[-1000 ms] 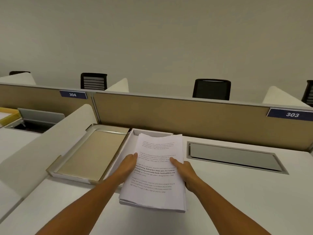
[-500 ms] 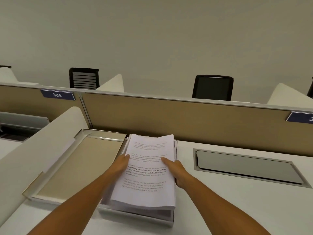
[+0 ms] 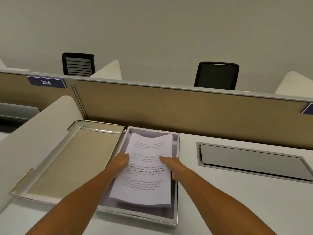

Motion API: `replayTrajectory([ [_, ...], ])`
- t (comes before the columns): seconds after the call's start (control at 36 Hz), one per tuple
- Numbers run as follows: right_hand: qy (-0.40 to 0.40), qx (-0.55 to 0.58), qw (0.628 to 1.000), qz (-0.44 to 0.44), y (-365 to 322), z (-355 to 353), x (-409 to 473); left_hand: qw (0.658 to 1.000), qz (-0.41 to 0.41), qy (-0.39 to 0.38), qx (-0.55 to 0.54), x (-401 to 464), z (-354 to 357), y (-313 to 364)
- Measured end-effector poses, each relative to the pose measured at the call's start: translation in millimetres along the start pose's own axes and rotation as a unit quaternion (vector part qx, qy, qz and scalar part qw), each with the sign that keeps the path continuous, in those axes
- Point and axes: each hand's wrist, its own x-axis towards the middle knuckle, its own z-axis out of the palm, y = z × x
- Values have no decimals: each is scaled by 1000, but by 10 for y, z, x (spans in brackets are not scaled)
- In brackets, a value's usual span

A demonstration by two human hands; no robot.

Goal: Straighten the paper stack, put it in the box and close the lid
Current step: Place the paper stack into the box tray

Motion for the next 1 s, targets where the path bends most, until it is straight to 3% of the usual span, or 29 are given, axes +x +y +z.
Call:
replayTrajectory([
  [0.42,0,-69,997,22,-37,103,-62,999,-2,46,2,-8,1,2],
  [0.61,31,-104,994,-20,1,159,-146,997,45,43,45,-132,-61,5],
  [0.72,80,-187,972,-117,123,166,-170,994,91,43,35,-231,-118,-71],
  [0.89,80,-234,950,-192,244,136,-364,978,129,163,14,-450,-262,-227],
  [1.0,101,-243,942,-209,294,125,-467,943,82,323,8,-640,-331,-403],
])
